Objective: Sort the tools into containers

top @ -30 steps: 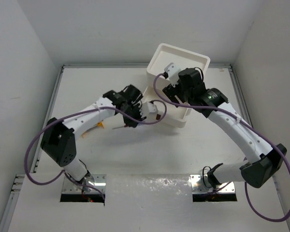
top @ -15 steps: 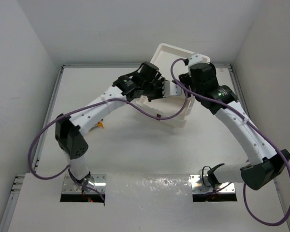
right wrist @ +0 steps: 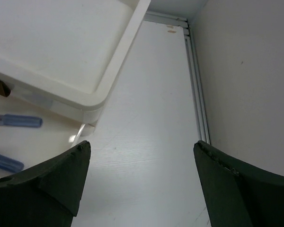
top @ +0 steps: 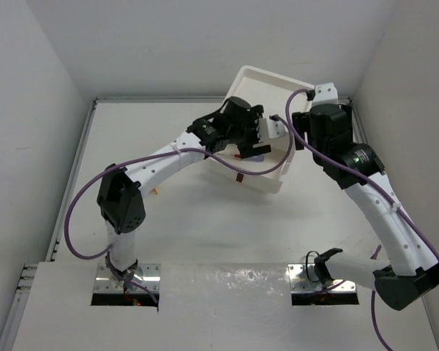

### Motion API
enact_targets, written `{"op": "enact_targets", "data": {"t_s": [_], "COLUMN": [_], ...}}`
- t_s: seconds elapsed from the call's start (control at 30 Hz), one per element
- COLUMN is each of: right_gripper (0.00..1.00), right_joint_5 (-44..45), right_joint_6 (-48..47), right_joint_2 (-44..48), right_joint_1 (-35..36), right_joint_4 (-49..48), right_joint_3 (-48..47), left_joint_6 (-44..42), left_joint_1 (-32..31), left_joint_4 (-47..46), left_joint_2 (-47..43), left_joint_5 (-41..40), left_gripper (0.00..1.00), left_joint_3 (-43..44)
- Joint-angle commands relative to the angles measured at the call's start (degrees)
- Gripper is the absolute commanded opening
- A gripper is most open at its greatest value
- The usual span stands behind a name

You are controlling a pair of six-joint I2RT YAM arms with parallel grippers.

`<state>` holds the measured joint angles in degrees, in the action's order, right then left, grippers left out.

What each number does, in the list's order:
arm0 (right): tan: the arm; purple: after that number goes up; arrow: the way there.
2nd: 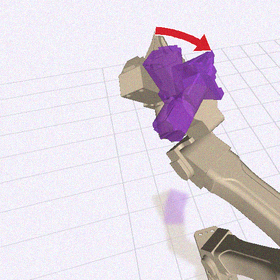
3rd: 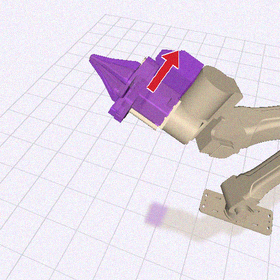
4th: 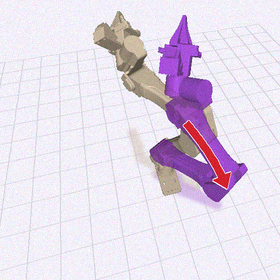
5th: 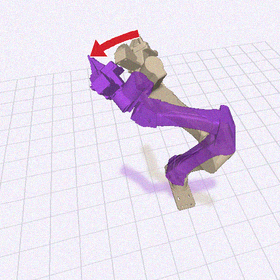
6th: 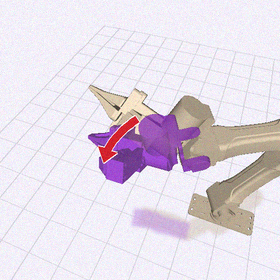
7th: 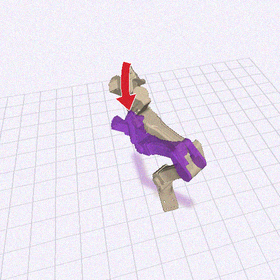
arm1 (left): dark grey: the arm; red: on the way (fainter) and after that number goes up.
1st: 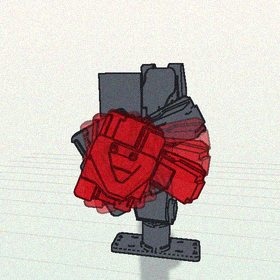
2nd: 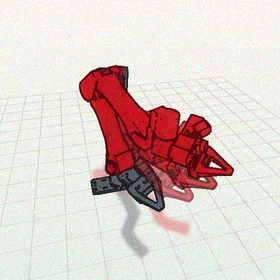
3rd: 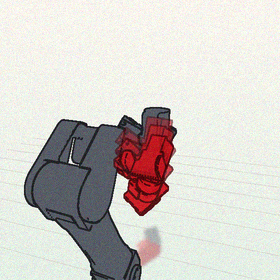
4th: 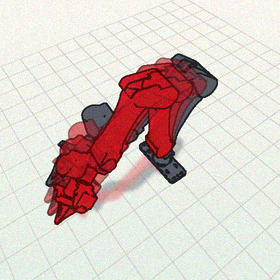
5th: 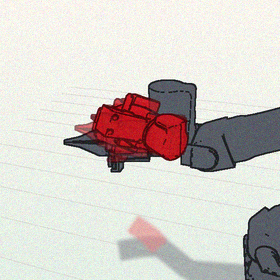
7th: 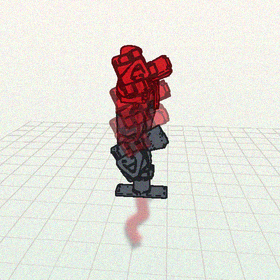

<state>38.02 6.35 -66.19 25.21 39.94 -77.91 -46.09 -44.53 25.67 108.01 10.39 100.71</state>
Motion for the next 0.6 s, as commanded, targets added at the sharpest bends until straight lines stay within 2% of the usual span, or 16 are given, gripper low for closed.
{"op": "enact_targets", "data": {"t_s": [0.0, 0.03, 0.17, 0.2, 0.33, 0.4, 0.43, 0.47, 0.53, 0.57], "right_gripper": [0.85, 0.81, 0.46, 0.28, 0.03, 0.03, 0.18, 0.23, 0.34, 0.38], "right_joint_5": [-2.25, -2.6, -5.14, -5.5, -10.05, -13.83, -14.2, -14.03, -11.58, -9.22], "right_joint_6": [3.66, 4.54, 12.95, 14.73, 22.9, 27.3, 28.7, 31.33, 34.85, 35.92], "right_joint_2": [0.54, 0.89, 3.7, 4.75, 6.95, 7.22, 7.13, 7.04, 7.48, 7.57], "right_joint_1": [0.01, 0.01, 0.01, 0.01, 0.1, 0.54, 0.97, 2.63, 6.23, 11.73], "right_joint_4": [0.66, 0.57, -0.22, -0.39, -2.32, -3.82, -3.99, -4.52, -5.4, -6.27], "right_joint_3": [2.23, 2.58, 5.31, 6.44, 11.36, 13.82, 16.01, 16.9, 19.28, 19.81], "left_joint_6": [9.68, 11.35, 21.28, 22.95, 34.45, 36.24, 35.72, 35.19, 34.92, 35.01], "left_joint_1": [-0.47, -0.47, 1.37, 2.42, 12.51, 14.9, 15.7, 15.71, 15.71, 15.71], "left_joint_4": [-0.98, 0.07, 4.29, 4.39, 1.49, 1.84, 2.8, 3.07, 2.2, 1.23], "left_joint_2": [-1.75, -1.75, -1.66, -1.57, 1.41, 4.56, 8.15, 9.66, 12.75, 13.02], "left_joint_5": [-3.09, -3.71, -9.86, -10.13, -9.61, -9.51, -9.95, -10.13, -9.43, -8.82], "left_gripper": [0.82, 0.82, 0.71, 0.69, 0.68, 0.71, 0.73, 0.75, 0.8, 0.81], "left_joint_3": [8.6, 10.11, 18.36, 19.26, 21.81, 26.63, 28.47, 31.54, 32.36, 31.84]}}
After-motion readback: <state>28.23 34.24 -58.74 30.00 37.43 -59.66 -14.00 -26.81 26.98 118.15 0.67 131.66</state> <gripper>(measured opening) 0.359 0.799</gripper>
